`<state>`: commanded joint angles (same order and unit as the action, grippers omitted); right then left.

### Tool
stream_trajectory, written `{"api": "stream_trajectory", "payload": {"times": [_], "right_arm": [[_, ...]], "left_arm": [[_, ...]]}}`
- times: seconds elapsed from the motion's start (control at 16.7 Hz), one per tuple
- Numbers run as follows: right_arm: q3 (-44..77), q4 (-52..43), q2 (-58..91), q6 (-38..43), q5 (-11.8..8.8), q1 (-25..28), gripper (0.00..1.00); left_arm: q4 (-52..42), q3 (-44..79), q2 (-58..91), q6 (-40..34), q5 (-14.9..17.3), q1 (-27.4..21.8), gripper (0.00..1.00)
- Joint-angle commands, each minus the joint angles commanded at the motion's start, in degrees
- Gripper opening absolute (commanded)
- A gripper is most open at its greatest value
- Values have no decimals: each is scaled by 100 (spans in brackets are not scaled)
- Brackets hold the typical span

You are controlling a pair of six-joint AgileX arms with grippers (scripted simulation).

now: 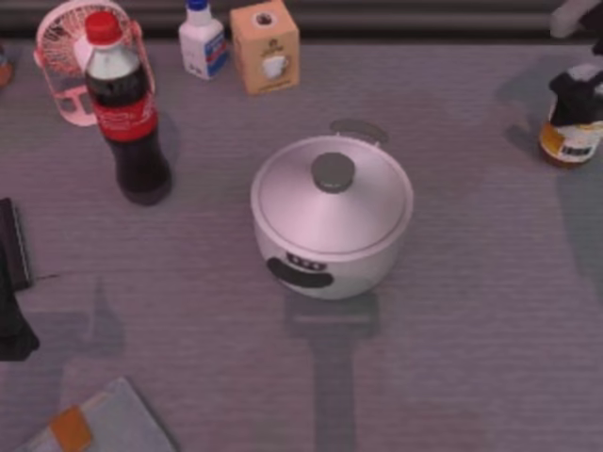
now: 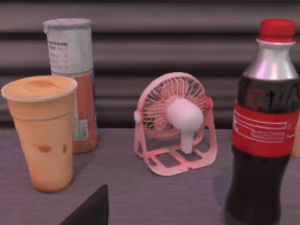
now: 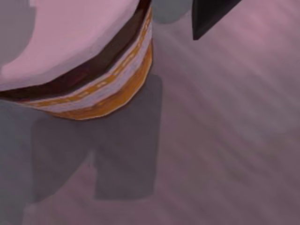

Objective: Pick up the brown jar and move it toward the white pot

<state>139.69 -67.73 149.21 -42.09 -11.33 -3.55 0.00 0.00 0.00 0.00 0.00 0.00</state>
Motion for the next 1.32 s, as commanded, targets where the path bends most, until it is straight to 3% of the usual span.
{"api": "stream_trajectory", "payload": {"times": [0.36, 1.14, 1.32], "right_arm": [[-165, 252, 80, 39, 10, 38, 100], [-165, 252, 80, 39, 10, 38, 2], [-165, 252, 80, 39, 10, 38, 0]], "left_arm": [[0, 0, 0, 0, 0, 0, 100], [0, 0, 0, 0, 0, 0, 100], [0, 0, 0, 0, 0, 0, 100]]}}
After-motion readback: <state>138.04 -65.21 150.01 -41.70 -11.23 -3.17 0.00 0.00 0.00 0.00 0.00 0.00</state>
